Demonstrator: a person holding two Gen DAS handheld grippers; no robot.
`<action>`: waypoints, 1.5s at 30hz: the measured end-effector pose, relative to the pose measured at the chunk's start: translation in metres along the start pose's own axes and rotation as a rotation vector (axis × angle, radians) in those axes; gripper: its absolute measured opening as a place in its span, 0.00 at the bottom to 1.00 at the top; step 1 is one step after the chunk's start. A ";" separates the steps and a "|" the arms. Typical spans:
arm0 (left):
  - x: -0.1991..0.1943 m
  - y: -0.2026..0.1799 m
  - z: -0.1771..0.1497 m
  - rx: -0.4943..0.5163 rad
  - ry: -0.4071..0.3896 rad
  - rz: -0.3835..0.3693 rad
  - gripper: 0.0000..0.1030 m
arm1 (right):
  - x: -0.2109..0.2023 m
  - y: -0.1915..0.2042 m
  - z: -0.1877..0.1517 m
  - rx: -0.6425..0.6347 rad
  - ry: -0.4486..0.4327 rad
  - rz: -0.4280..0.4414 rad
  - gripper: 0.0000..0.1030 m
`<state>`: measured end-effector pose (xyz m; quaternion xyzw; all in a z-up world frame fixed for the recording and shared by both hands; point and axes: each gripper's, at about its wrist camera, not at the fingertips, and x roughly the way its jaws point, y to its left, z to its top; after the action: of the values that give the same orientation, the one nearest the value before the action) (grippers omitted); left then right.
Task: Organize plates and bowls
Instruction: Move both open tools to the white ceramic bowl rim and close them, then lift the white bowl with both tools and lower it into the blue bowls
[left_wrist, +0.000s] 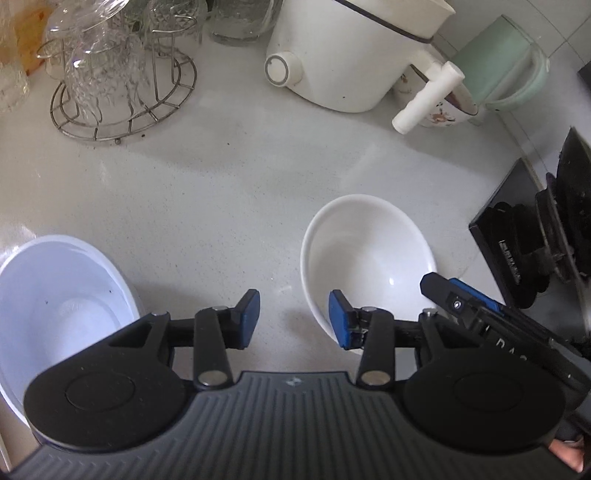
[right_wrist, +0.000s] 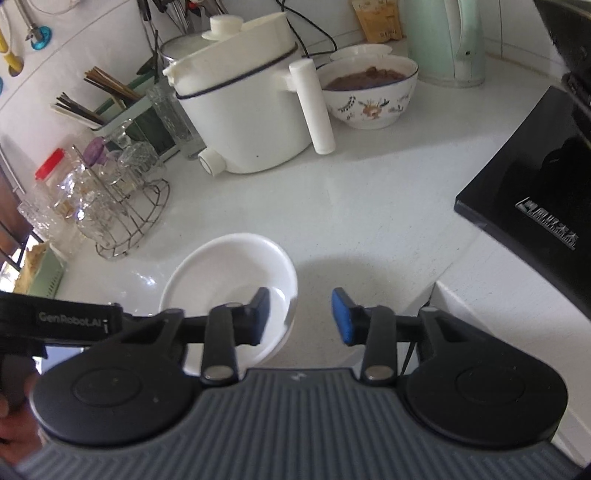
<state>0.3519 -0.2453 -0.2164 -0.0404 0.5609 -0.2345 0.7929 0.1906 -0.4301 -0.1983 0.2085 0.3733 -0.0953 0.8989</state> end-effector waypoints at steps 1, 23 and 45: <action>0.001 0.001 -0.001 -0.011 -0.006 0.007 0.45 | 0.002 0.000 -0.001 0.007 -0.002 -0.001 0.36; -0.003 0.000 0.001 -0.043 -0.001 -0.007 0.11 | 0.015 0.012 -0.007 -0.015 0.015 0.013 0.11; -0.085 -0.006 -0.001 -0.095 -0.071 -0.022 0.11 | -0.043 0.029 0.005 0.018 -0.004 0.141 0.13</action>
<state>0.3272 -0.2147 -0.1413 -0.0924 0.5425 -0.2145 0.8070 0.1728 -0.4052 -0.1559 0.2421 0.3552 -0.0355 0.9022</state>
